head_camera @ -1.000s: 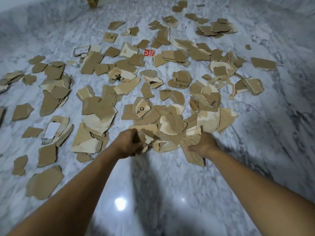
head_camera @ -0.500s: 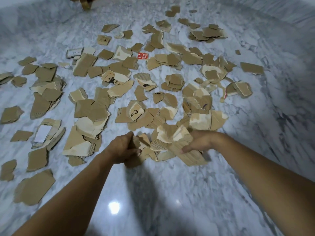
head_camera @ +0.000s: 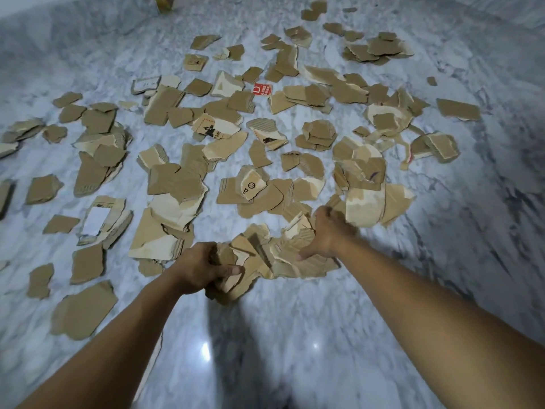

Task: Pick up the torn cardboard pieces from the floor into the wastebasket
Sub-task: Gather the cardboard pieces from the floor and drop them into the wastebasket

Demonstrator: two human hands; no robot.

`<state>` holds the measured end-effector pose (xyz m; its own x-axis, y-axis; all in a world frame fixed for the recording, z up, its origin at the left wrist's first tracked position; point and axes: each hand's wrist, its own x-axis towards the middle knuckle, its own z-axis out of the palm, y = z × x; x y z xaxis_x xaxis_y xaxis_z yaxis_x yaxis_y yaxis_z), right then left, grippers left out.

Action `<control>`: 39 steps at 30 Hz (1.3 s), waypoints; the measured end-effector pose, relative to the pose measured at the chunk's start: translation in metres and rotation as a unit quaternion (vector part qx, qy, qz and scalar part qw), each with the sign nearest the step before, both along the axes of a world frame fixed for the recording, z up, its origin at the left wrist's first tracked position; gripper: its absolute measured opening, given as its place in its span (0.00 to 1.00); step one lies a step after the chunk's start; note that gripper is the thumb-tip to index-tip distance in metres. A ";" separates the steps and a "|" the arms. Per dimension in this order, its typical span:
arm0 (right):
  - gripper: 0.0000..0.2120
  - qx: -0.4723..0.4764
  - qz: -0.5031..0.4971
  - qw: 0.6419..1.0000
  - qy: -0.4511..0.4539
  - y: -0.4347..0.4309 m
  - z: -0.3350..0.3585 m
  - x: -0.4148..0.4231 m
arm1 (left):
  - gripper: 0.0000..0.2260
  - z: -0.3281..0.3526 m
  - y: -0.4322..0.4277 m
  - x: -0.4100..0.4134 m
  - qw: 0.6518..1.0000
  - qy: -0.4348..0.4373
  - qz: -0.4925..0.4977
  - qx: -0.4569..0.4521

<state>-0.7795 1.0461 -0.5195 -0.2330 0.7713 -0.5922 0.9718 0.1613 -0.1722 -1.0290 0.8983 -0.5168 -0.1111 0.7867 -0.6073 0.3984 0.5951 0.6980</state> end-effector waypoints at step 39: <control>0.43 -0.058 -0.174 0.971 0.157 0.001 0.010 0.122 | 0.27 -0.026 0.079 0.115 0.930 0.317 -0.185 -0.018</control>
<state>-0.6575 1.0466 -0.5096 -0.1541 0.7686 -0.6209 0.8607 -0.2042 -0.4664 -0.9138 0.9770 -0.5432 -0.1806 0.8231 -0.5383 0.9052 0.3532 0.2364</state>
